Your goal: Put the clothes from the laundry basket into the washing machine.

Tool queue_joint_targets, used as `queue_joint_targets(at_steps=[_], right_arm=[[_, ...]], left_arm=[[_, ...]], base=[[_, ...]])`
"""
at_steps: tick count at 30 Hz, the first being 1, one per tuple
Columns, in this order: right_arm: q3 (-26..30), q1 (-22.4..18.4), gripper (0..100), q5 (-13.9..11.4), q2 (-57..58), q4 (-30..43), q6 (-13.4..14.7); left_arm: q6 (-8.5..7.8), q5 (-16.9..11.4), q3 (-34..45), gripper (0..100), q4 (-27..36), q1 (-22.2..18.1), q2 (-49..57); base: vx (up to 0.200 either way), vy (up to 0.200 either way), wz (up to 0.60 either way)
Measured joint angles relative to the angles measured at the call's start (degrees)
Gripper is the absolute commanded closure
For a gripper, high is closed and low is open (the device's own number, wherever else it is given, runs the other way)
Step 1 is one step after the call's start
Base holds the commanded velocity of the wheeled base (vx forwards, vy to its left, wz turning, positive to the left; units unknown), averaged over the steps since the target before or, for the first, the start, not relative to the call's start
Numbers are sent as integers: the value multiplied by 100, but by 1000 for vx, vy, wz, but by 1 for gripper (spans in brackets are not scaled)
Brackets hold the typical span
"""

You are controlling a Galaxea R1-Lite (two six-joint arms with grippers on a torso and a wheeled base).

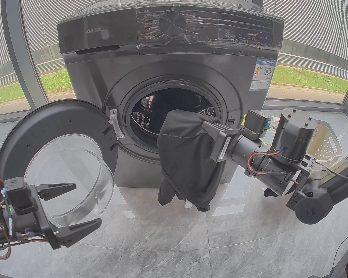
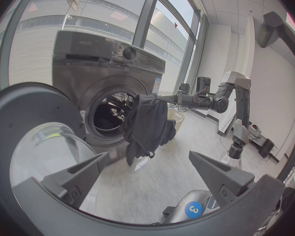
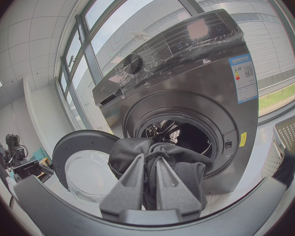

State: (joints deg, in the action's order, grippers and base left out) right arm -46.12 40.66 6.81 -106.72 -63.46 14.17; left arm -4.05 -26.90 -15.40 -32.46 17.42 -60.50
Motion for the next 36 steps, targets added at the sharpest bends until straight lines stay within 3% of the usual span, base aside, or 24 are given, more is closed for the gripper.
queue_joint_targets(at_steps=[17,29,36], right_arm=[[-223,243,100,46,-318,-85,0],[-54,413,100,46,-263,-233,-5],[78,460,100,43,-188,-252,-10]], left_arm=[[26,37,-649,0,-1215,809,-2673],[200,74,-1407,0,-1640,833,-4013],[213,90,-1710,0,-1899,739,-4652]], base=[[0,0,0],[0,0,0],[0,0,0]])
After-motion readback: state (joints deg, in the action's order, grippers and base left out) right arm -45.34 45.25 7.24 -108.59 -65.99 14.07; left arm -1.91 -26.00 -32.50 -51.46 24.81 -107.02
